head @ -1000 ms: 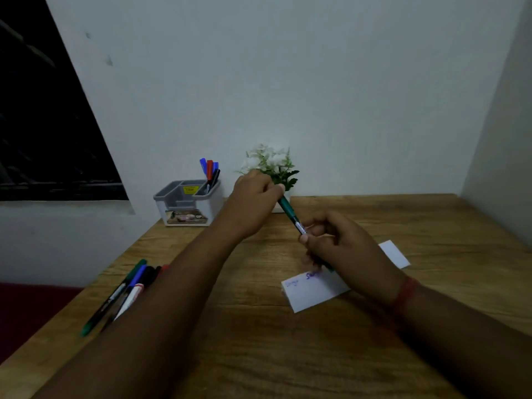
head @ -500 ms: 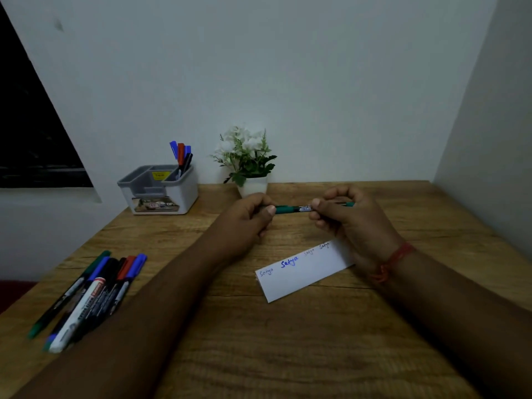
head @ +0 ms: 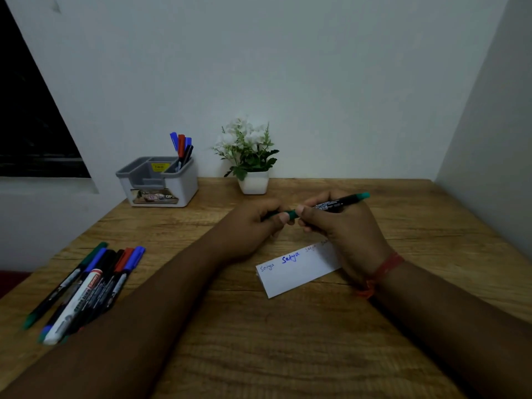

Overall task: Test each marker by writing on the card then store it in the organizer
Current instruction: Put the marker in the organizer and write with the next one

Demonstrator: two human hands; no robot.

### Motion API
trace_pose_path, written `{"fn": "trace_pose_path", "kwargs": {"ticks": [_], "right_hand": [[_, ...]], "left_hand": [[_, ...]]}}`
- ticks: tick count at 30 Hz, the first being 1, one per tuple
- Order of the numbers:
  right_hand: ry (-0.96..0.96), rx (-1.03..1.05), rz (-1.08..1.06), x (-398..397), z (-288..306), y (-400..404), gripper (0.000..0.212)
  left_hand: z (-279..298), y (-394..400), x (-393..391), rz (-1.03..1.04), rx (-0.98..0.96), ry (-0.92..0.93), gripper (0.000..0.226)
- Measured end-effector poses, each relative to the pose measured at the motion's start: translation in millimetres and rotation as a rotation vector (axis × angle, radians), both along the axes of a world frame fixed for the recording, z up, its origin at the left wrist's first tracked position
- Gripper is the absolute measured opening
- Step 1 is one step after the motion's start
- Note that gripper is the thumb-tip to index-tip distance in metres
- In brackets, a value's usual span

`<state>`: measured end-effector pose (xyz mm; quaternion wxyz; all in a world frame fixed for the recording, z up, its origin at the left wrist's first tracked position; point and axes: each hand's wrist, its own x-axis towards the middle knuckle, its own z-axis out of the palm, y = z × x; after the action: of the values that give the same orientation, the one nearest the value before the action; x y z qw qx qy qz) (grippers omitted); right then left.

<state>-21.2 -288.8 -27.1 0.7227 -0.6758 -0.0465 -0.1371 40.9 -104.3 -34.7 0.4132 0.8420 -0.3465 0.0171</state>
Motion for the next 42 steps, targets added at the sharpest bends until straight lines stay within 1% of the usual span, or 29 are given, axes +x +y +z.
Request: {"fn": "trace_pose_path", "kwargs": {"ticks": [4, 7, 10, 11, 12, 14, 15, 16, 17, 20, 21, 24, 28, 31, 33, 36, 38, 39, 40, 42], "right_hand": [[-0.005, -0.026, -0.025, -3.3, 0.7, 5.3, 0.010], [-0.061, 0.008, -0.061, -2.8, 2.2, 6.1, 0.008], [-0.095, 0.026, -0.074, -1.9, 0.9, 11.7, 0.008], [-0.086, 0.033, -0.099, -0.3, 1.8, 12.1, 0.009], [-0.071, 0.069, -0.149, 2.1, 3.9, 9.5, 0.009], [-0.048, 0.255, -0.284, 9.5, 11.9, -7.8, 0.010], [-0.043, 0.326, -0.325, 12.8, 16.4, -20.1, 0.008], [-0.035, 0.346, -0.340, 14.7, 19.5, -30.7, 0.006], [-0.019, 0.326, -0.333, 15.8, 19.6, -37.8, 0.007], [0.017, 0.195, -0.266, 17.9, 11.7, -36.2, 0.006], [0.020, 0.166, -0.257, 18.6, 9.6, -31.9, 0.008], [0.033, 0.126, -0.243, 20.1, 4.8, -23.2, 0.009], [0.036, 0.124, -0.211, 20.1, 1.2, -20.9, 0.007], [0.050, 0.112, -0.207, 21.4, 0.7, -22.3, 0.009], [0.042, 0.109, -0.195, 21.2, 1.9, -24.0, 0.009], [0.008, 0.130, -0.173, 18.8, 12.1, -29.3, 0.010], [-0.026, 0.158, -0.149, 14.6, 22.6, -34.0, 0.011], [-0.045, 0.133, -0.135, 11.7, 27.1, -36.5, 0.010], [-0.059, 0.049, -0.131, 8.5, 30.0, -39.6, 0.010], [-0.046, -0.237, -0.141, 0.3, 30.0, -46.7, 0.011]], "left_hand": [[-3.6, 5.2, 9.5, -0.072, -0.060, 0.093, 0.020], [-4.0, 4.0, 13.5, -0.105, -0.190, 0.196, 0.026], [-4.3, -2.1, 12.4, -0.151, -0.274, 0.232, 0.021], [-4.6, -4.0, 11.9, -0.125, -0.252, 0.197, 0.020], [-4.3, -2.6, 12.6, -0.052, -0.208, 0.117, 0.019], [-4.7, 8.8, 19.4, 0.179, -0.154, -0.077, 0.014], [-4.2, 18.1, 22.4, 0.276, -0.191, -0.121, 0.012], [-2.6, 25.8, 23.9, 0.321, -0.251, -0.125, 0.011], [-1.3, 29.2, 24.2, 0.336, -0.258, -0.119, 0.010], [-3.3, 9.1, 15.7, 0.263, -0.012, -0.117, 0.009], [-5.4, -1.3, 12.9, 0.231, 0.030, -0.104, 0.009], [-11.4, -14.9, 13.2, 0.177, 0.096, -0.124, 0.012], [-15.7, -11.6, 21.2, 0.170, 0.198, -0.150, 0.015], [-16.5, -8.4, 22.4, 0.163, 0.226, -0.155, 0.017], [-14.5, -5.8, 21.0, 0.181, 0.209, -0.158, 0.021], [-9.1, -1.9, 16.1, 0.186, 0.159, -0.130, 0.035], [-7.1, 1.6, 13.9, 0.161, 0.226, -0.095, 0.054], [-6.8, 2.6, 13.1, 0.148, 0.285, -0.079, 0.066], [-7.0, 2.8, 12.5, 0.139, 0.353, -0.074, 0.074], [-8.7, 1.3, 13.6, 0.123, 0.473, -0.103, 0.083]]}}
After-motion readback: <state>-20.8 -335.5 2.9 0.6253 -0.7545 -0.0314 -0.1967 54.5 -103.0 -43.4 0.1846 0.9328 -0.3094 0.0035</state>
